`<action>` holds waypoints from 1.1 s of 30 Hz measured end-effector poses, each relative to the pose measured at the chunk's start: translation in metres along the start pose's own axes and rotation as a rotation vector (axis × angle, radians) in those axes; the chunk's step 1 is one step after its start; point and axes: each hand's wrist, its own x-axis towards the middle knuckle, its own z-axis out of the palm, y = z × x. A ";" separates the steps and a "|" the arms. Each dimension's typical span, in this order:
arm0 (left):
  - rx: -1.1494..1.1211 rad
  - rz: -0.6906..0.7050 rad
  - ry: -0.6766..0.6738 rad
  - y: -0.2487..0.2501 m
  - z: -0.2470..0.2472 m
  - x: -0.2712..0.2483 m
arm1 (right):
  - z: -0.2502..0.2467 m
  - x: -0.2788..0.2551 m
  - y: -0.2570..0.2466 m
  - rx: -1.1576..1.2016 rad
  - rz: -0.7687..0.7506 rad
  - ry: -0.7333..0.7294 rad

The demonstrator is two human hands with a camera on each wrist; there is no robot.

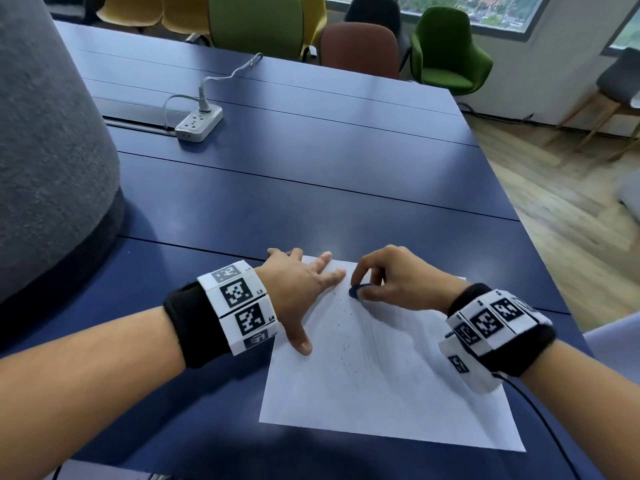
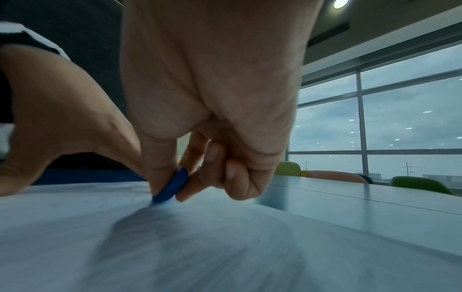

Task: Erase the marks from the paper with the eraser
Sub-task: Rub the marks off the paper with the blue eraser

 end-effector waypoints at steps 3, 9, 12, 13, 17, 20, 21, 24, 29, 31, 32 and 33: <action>-0.012 0.001 -0.001 -0.002 0.001 0.000 | 0.004 -0.004 0.001 0.005 -0.024 -0.024; -0.014 0.004 -0.005 0.000 0.001 0.000 | 0.003 -0.006 0.000 -0.041 -0.056 -0.095; -0.011 0.000 -0.001 -0.001 0.002 0.000 | 0.002 -0.003 0.008 0.005 -0.021 0.009; -0.010 0.000 -0.003 0.000 0.001 0.000 | 0.003 -0.007 0.007 0.018 -0.021 -0.038; -0.007 -0.006 -0.013 0.001 0.000 0.000 | 0.000 -0.007 0.003 -0.016 -0.018 -0.152; -0.003 -0.003 0.000 0.000 0.001 0.001 | -0.004 0.003 0.012 -0.036 0.012 0.031; -0.004 -0.002 0.001 0.000 0.001 0.001 | -0.002 0.002 0.013 -0.031 0.008 0.033; -0.008 -0.003 -0.002 0.000 0.000 0.000 | 0.001 -0.007 0.007 -0.026 -0.030 -0.126; -0.014 -0.001 -0.007 0.000 0.000 0.000 | -0.006 0.004 0.010 -0.092 -0.024 -0.001; -0.016 -0.003 -0.011 0.000 0.001 0.000 | -0.004 0.002 0.009 -0.075 -0.029 -0.034; -0.016 -0.004 -0.014 0.000 0.001 0.000 | -0.003 0.000 0.007 -0.067 -0.036 -0.097; -0.016 -0.006 -0.015 0.000 0.000 0.000 | -0.003 -0.002 0.004 -0.065 -0.037 -0.168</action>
